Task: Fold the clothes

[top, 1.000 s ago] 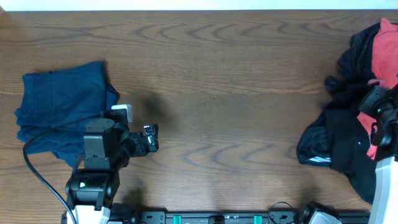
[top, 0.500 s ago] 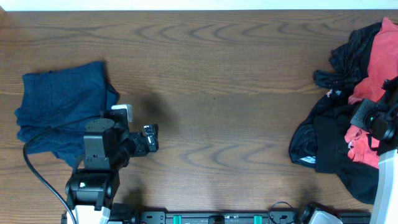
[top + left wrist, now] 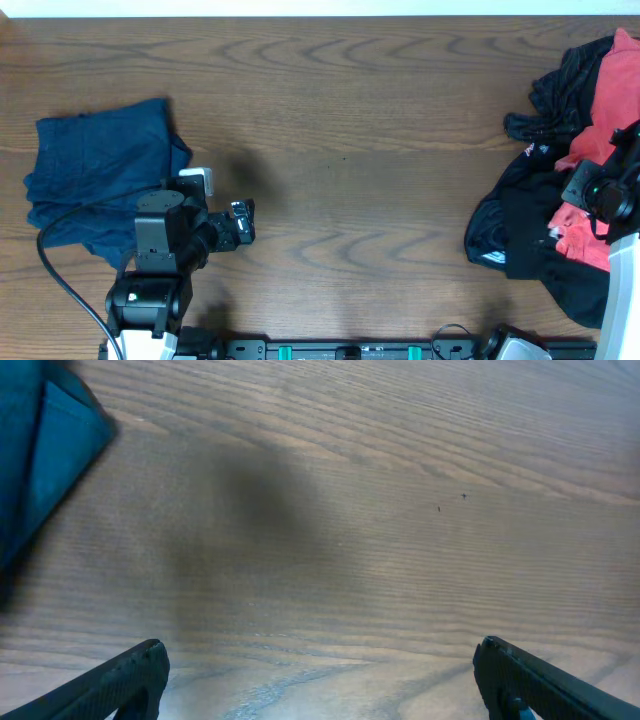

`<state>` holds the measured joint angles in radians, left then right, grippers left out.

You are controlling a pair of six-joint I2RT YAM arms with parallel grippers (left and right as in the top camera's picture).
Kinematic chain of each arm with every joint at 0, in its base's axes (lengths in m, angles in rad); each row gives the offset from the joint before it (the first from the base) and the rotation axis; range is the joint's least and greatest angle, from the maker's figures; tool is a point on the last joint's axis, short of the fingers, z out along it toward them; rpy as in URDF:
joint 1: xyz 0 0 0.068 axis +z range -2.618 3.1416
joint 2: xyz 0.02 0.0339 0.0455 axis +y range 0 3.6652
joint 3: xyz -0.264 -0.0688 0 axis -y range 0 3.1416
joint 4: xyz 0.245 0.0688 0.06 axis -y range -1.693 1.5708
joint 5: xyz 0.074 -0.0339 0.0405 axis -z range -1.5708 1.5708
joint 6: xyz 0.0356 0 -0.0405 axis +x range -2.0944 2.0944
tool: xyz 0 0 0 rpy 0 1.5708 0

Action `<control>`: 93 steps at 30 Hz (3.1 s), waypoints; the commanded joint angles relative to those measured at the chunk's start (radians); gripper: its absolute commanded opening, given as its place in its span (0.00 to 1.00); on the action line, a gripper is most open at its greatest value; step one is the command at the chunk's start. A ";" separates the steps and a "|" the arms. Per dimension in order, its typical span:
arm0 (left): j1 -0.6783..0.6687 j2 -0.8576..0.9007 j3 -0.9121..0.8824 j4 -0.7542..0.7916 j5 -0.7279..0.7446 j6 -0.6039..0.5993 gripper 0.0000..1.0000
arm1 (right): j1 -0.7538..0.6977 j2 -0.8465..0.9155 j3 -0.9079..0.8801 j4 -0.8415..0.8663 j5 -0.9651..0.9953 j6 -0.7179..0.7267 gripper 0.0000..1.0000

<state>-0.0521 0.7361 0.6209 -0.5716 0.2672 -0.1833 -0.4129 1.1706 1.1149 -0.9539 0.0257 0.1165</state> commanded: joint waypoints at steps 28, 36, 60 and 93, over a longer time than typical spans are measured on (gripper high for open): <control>0.006 0.000 0.022 0.004 0.013 0.001 0.98 | 0.196 0.176 -0.182 0.095 -0.057 0.015 0.61; 0.006 0.000 0.022 0.004 0.013 0.001 0.98 | 0.217 0.235 -0.193 0.187 0.045 0.059 0.01; 0.006 0.000 0.022 0.005 0.013 0.001 0.98 | 0.058 -0.019 0.166 -0.086 0.077 -0.005 0.03; 0.006 0.000 0.022 0.013 0.013 0.001 0.98 | 0.058 0.006 0.166 -0.338 0.090 -0.062 0.01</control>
<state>-0.0521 0.7361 0.6209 -0.5648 0.2672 -0.1833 -0.3496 1.1774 1.2671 -1.2854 0.1074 0.0624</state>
